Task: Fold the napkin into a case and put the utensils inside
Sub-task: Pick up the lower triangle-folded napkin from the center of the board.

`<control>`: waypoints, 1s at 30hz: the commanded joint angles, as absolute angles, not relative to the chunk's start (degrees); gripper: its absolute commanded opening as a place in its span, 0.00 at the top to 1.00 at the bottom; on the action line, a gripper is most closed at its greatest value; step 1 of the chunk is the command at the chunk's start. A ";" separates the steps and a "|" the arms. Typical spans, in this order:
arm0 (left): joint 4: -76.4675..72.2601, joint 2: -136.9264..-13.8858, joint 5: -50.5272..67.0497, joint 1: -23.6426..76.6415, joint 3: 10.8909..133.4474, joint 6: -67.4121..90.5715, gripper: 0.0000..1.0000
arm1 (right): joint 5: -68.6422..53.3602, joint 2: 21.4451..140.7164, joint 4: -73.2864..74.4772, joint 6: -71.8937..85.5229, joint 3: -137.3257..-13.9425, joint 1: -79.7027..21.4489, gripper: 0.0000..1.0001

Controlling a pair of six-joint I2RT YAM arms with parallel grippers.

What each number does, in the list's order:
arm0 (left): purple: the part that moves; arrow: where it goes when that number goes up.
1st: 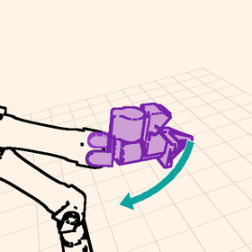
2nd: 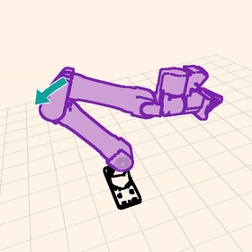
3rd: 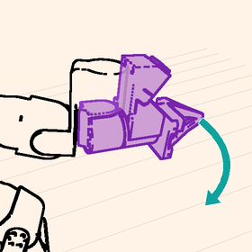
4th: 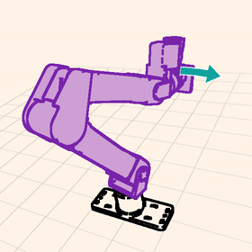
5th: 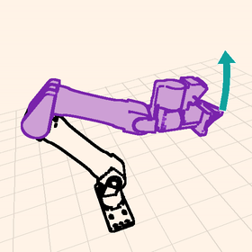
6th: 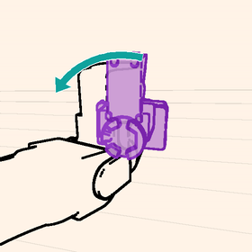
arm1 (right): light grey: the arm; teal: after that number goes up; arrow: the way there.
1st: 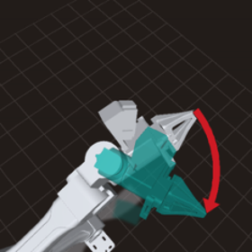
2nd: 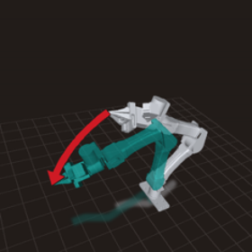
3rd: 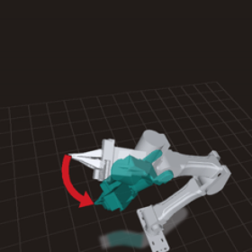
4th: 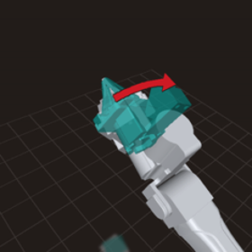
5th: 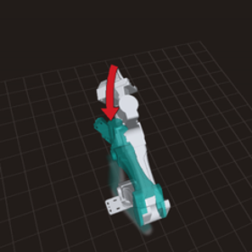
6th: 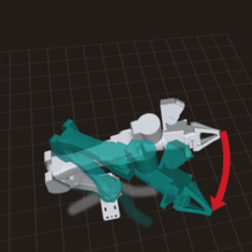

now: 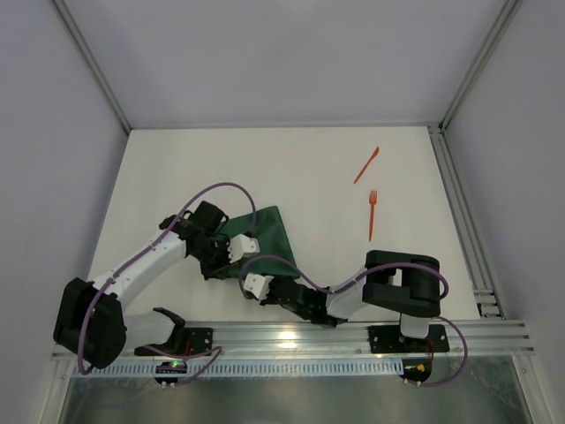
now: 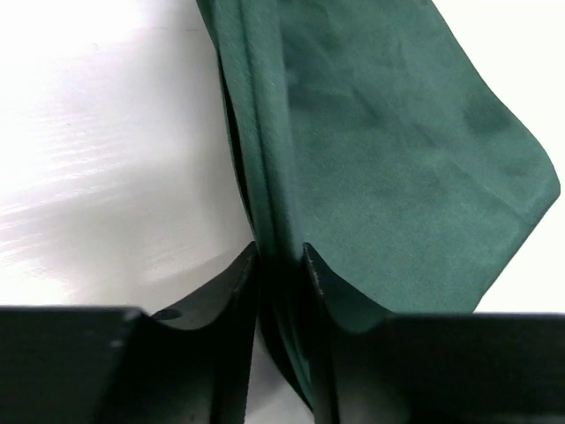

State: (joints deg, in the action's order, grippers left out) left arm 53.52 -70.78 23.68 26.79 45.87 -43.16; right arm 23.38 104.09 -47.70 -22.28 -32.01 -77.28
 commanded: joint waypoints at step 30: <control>73.91 -66.80 38.84 12.22 52.91 -62.40 0.43 | -29.17 98.61 -0.62 -7.04 -49.30 -59.95 0.96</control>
State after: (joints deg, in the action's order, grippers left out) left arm 69.34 -68.42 33.76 14.57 50.61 -57.78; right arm -20.88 97.41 -7.18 -11.38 -45.95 -61.73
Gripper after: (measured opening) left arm 0.568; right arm 0.044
